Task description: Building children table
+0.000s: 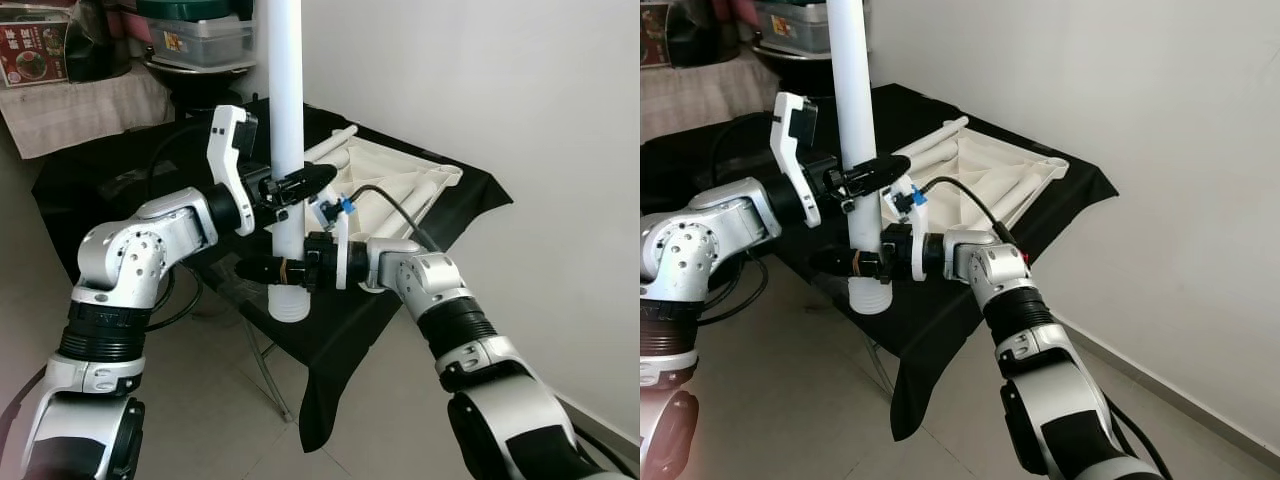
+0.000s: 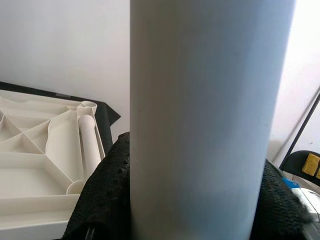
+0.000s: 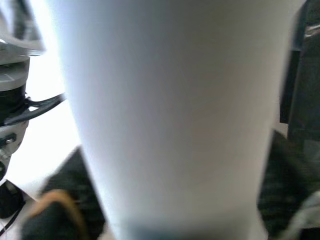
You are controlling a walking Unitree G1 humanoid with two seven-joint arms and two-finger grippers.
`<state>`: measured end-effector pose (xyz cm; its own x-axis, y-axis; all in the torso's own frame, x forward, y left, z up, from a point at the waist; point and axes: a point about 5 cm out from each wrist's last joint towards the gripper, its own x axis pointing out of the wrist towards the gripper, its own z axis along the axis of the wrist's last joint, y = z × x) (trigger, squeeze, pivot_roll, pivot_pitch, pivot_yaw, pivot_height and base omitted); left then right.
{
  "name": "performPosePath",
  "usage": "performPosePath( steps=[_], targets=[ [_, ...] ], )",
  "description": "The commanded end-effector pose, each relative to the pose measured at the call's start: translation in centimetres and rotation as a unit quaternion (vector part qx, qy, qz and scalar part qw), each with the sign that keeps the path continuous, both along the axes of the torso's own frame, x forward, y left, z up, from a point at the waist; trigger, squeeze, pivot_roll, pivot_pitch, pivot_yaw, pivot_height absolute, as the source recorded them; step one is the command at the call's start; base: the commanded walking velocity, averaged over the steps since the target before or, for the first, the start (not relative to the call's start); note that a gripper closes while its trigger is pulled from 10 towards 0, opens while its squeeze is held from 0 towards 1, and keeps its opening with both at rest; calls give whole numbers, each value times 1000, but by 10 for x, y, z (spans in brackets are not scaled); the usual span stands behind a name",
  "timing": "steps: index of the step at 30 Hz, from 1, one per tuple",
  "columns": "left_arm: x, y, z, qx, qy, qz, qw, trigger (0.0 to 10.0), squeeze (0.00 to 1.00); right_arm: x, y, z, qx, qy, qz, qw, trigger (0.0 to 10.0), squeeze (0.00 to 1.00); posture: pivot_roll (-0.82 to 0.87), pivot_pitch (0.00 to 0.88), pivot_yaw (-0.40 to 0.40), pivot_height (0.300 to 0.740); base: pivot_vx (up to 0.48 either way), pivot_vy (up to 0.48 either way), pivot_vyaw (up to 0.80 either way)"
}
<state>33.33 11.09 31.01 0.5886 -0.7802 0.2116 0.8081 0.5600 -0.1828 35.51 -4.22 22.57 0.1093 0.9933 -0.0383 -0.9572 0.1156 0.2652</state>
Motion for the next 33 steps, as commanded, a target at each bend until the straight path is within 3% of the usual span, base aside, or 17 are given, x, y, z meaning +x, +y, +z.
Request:
performPosePath(
  steps=[1, 11, 21, 22, 23, 24, 26, 31, 33],
  targets=[
    [-8, -17, 13, -7, -27, -44, 999, 10000, 0, -10, 20, -3, 4, 6, 42, 999, 0, 0, 44, 2, -80, 740, 0, 0, 0],
    [-15, -21, 19, -15, -38, -50, 998, 10000, 0, -18, 29, -8, -5, 7, 65, 998, 0, 0, 51, 0, -87, 740, 0, 0, 0],
    [-28, -32, 19, -19, -25, -60, 998, 10000, 0, -27, 25, -13, 5, 8, 74, 997, 0, 0, 73, 0, -98, 740, 0, 0, 0],
    [-30, -34, 17, -15, -27, -63, 998, 10000, 486, -30, 21, -15, 8, 6, 78, 997, 0, 0, 78, 0, -102, 740, 0, 0, 0],
    [-30, -34, 17, -15, -27, -63, 998, 10000, 486, -30, 21, -15, 8, 6, 78, 997, 0, 0, 78, 0, -102, 740, 0, 0, 0],
    [-37, -38, 14, -18, -22, -75, 997, 10000, 1000, -34, 12, -17, 13, 1, 82, 997, 0, 0, 75, 0, -103, 740, 0, 0, 0],
    [-37, -38, 14, -18, -22, -75, 997, 10000, 1000, -34, 12, -17, 13, 1, 82, 997, 0, 0, 75, 0, -103, 740, 0, 0, 0],
    [-39, -38, 12, -17, -24, -62, 998, 10000, 1000, -37, -7, -12, 24, -3, 82, 996, 0, 0, 71, 0, -103, 740, 0, 0, 0],
    [-37, -39, 12, 3, -31, -43, 999, 10000, 1000, -36, -12, -10, 30, -3, 75, 997, 0, 0, 71, 0, -103, 740, 0, 0, 0]
  ],
)
